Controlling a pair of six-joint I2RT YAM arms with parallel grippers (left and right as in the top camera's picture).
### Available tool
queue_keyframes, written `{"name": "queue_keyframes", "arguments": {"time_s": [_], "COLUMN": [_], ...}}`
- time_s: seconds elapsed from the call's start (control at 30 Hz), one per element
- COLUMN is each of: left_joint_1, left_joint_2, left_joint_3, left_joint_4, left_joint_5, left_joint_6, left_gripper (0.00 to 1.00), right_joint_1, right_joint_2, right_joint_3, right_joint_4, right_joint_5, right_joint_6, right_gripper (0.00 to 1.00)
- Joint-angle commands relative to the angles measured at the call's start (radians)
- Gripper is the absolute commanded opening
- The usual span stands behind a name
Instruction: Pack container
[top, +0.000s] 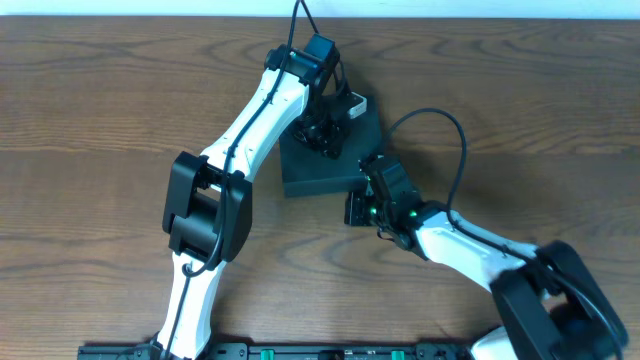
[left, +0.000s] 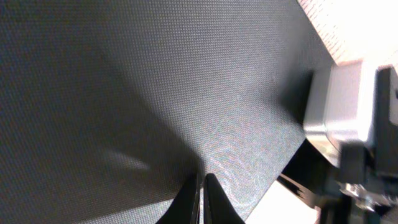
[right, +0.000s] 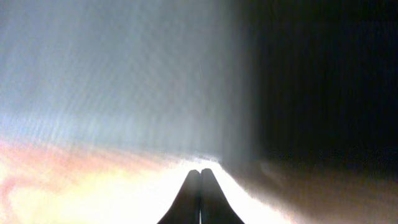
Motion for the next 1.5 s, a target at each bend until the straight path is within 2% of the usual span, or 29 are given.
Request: {"name": "queue_keyframes", "arguments": {"time_s": [0.0,0.23,0.33,0.8,0.93,1.1,1.13,1.17,1.2,1.23,1.27,1.37,1.47], "left_joint_1": [0.002,0.002,0.011,0.098,0.127,0.138,0.138,0.138,0.138,0.138,0.138,0.138,0.138], "left_joint_2": [0.011,0.008,-0.021,-0.466,-0.671,-1.049,-1.100,-1.174,-1.224,-1.250,-1.278,-1.312,-1.306], "left_joint_3": [-0.008,-0.006,0.007,-0.023,-0.224,-0.682,-0.746,-0.839,-0.900,-0.933,-0.972,-1.042,-1.061], "left_joint_4": [-0.008,-0.010,-0.026,-0.184,-0.103,0.067,0.091,0.119,0.132,0.134,0.132,0.108,0.067], "left_joint_5": [-0.023,-0.014,-0.014,0.072,0.081,0.007,0.007,0.006,-0.003,-0.009,-0.021,-0.026,-0.026], "left_joint_6": [0.011,0.008,-0.028,-0.039,-0.101,-0.292,-0.321,-0.364,-0.403,-0.422,-0.444,-0.495,-0.495], "left_gripper": [0.06,0.06,0.06,0.06,0.06,0.06,0.06,0.06,0.06,0.24,0.96,0.95,0.95], "right_joint_1": [0.006,0.005,0.000,-0.033,-0.033,-0.032,-0.032,-0.032,-0.032,-0.033,-0.032,-0.032,-0.032], "right_joint_2": [-0.114,-0.386,-0.462,-0.832,-0.975,-1.108,-1.111,-1.109,-1.105,-1.100,-1.095,-1.075,-1.066], "right_joint_3": [0.006,0.006,0.006,0.016,0.018,0.018,0.018,0.017,0.015,0.012,0.008,0.005,0.005], "right_joint_4": [-0.060,-0.182,-0.247,-0.586,-0.700,-0.801,-0.812,-0.829,-0.840,-0.847,-0.853,-0.864,-0.866], "right_joint_5": [-0.037,0.134,0.195,0.208,0.172,0.037,0.037,0.047,0.052,0.051,0.051,0.038,0.035], "right_joint_6": [-0.030,-0.063,-0.062,-0.091,-0.124,-0.188,-0.190,-0.190,-0.190,-0.189,-0.189,-0.174,-0.151], "right_gripper": [0.01,0.02,0.01,0.01,0.01,0.02,0.14,0.57,0.85,0.99,0.99,0.99,0.99]}}
